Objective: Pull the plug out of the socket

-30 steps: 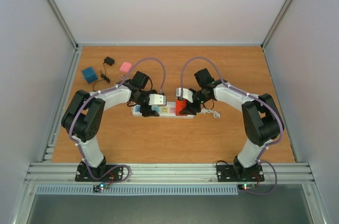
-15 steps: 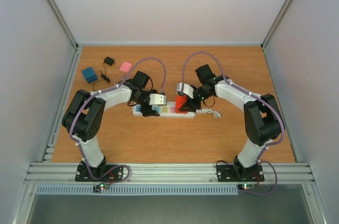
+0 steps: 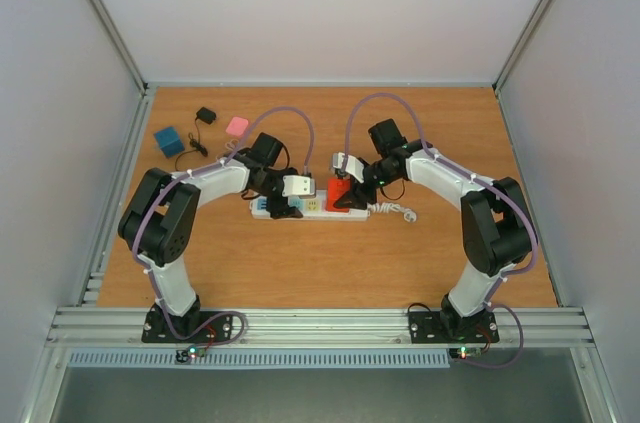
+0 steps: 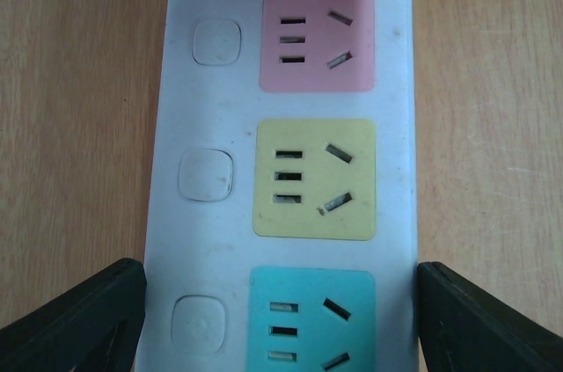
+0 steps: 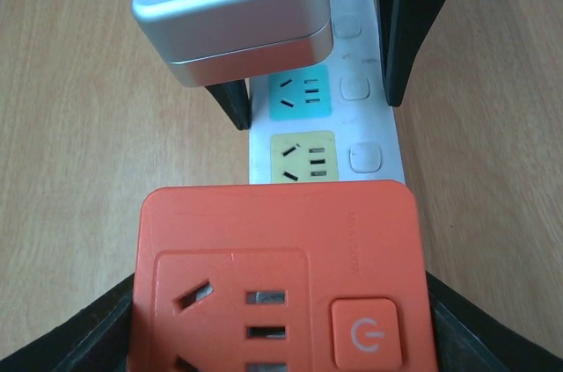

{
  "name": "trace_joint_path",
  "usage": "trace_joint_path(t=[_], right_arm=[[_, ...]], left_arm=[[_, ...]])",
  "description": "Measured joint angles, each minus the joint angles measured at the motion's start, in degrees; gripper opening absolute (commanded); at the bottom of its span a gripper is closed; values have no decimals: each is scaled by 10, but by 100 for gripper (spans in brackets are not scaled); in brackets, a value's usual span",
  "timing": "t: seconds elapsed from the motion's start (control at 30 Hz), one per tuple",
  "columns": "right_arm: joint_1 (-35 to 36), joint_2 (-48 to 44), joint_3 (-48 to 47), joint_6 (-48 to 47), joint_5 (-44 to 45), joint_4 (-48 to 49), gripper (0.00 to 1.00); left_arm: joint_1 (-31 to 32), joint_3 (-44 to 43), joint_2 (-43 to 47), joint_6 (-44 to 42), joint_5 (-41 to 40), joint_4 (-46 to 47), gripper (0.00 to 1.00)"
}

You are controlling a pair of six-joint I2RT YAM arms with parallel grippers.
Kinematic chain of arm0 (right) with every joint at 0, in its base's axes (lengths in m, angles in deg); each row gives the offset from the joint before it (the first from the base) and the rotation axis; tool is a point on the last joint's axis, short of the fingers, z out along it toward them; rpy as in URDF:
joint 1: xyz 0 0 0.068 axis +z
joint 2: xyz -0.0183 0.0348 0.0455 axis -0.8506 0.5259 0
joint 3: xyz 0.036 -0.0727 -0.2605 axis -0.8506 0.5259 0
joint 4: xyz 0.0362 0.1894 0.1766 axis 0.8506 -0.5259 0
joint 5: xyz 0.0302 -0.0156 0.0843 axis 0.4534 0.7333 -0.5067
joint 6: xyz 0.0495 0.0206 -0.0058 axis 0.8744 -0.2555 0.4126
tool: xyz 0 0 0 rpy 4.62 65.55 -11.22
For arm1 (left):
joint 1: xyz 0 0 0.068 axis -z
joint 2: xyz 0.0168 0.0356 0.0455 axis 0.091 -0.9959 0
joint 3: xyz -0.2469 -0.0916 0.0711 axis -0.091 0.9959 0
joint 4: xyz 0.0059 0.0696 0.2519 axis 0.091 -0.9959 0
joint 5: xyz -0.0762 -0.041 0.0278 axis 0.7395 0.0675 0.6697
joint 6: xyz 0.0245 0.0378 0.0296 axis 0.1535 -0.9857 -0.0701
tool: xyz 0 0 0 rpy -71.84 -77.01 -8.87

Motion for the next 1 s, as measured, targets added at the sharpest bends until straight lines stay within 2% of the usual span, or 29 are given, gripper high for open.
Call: trace_joint_path(t=[0.23, 0.43, 0.67, 1.0], right_arm=[[-7, -5, 0, 27, -9, 1, 33], [-21, -13, -1, 70, -23, 11, 33], [-36, -14, -20, 154, -44, 33, 32], [-49, -14, -93, 382, -90, 147, 32]], left_arm=[[0, -2, 2, 26, 5, 4, 79], [0, -4, 12, 62, 11, 4, 89], [-5, -4, 87, 109, 24, 22, 93], [-8, -4, 153, 234, 19, 116, 94]])
